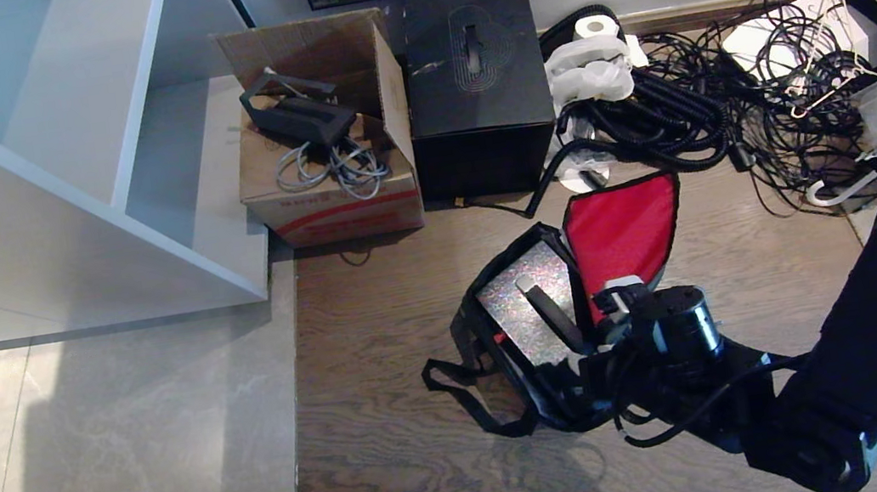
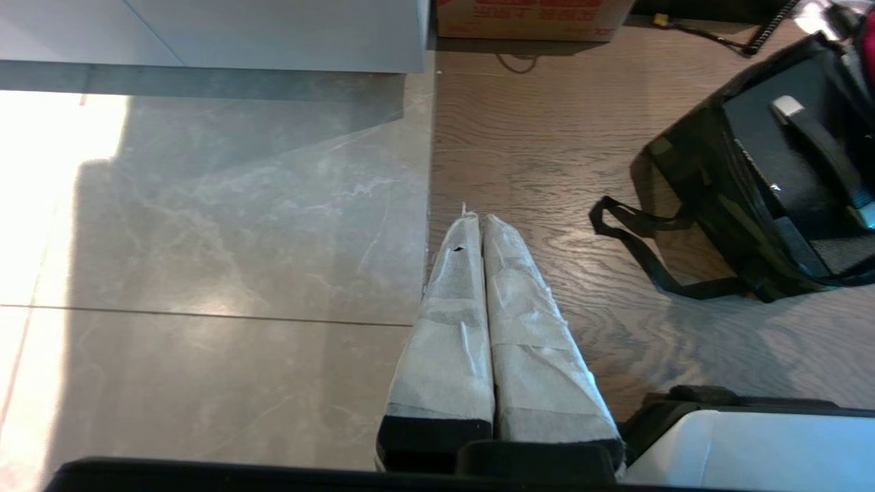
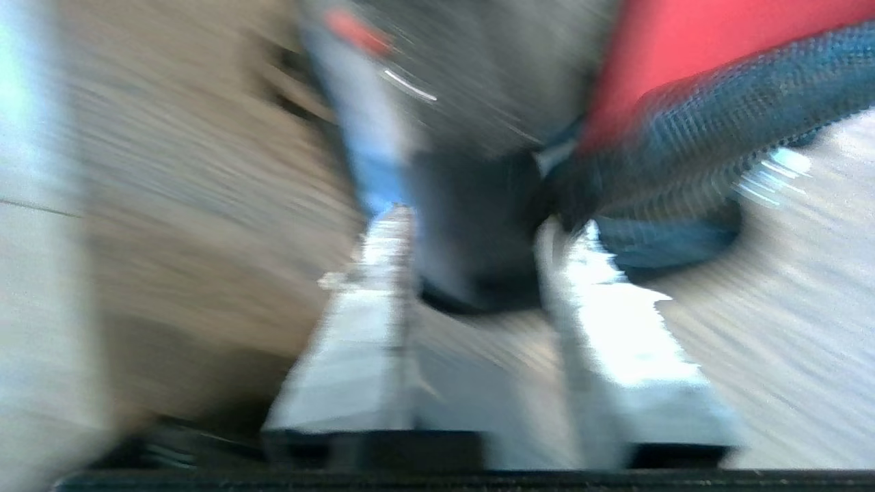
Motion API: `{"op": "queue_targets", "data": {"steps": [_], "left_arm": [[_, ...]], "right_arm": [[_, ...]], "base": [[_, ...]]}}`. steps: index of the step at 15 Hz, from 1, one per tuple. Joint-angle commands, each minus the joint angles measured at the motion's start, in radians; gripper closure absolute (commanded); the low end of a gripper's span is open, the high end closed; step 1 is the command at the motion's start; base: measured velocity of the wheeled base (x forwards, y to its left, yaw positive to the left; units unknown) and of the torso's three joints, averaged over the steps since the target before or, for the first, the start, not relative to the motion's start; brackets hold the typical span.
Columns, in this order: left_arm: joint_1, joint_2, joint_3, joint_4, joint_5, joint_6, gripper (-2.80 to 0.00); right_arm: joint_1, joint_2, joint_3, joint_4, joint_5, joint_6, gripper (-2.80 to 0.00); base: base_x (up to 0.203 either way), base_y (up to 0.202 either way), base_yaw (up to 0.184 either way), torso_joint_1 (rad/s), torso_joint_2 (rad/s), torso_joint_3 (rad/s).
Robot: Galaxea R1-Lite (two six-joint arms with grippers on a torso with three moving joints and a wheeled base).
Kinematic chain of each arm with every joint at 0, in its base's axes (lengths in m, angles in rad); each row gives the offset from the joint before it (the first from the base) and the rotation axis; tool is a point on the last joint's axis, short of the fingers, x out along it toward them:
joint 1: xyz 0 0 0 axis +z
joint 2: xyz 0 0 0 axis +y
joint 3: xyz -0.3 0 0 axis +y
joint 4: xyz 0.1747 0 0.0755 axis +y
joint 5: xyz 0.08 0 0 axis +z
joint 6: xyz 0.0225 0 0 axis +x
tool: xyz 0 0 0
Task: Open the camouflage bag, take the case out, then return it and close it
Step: Close the top of the storage box
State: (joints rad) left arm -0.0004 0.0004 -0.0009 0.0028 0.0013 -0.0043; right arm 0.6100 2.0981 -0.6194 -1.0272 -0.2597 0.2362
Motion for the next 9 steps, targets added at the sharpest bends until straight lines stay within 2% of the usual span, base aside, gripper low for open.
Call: {"op": "queue_targets", "data": {"steps": [1, 2, 4, 5, 7, 9], "left_arm": [[-0.001, 0.0, 0.001, 0.0, 0.0, -0.002, 0.0], [-0.001, 0.0, 0.001, 0.0, 0.0, 0.0, 0.0], [-0.001, 0.0, 0.001, 0.0, 0.0, 0.0, 0.0], [-0.001, 0.0, 0.001, 0.0, 0.0, 0.0, 0.0], [-0.001, 0.0, 0.001, 0.0, 0.0, 0.0, 0.0], [-0.001, 0.0, 0.001, 0.0, 0.0, -0.002, 0.0]], "right_arm": [[0.101, 0.047, -0.013, -0.031, -0.007, 0.031, -2.8], [0.141, 0.056, 0.001, -0.047, -0.018, 0.067, -2.8], [0.202, 0.067, -0.036, -0.069, -0.058, 0.259, -2.8], [0.23, 0.072, -0.057, -0.056, -0.078, 0.297, -2.8], [0.227, 0.032, -0.049, -0.002, -0.116, 0.311, -2.8], [0.17, -0.054, -0.023, 0.053, -0.149, 0.317, -2.8]], "base": [[0.0, 0.0, 0.0, 0.0, 0.0, 0.0], [0.0, 0.0, 0.0, 0.0, 0.0, 0.0], [0.0, 0.0, 0.0, 0.0, 0.0, 0.0], [0.0, 0.0, 0.0, 0.0, 0.0, 0.0], [0.0, 0.0, 0.0, 0.0, 0.0, 0.0], [0.0, 0.0, 0.0, 0.0, 0.0, 0.0]]}}
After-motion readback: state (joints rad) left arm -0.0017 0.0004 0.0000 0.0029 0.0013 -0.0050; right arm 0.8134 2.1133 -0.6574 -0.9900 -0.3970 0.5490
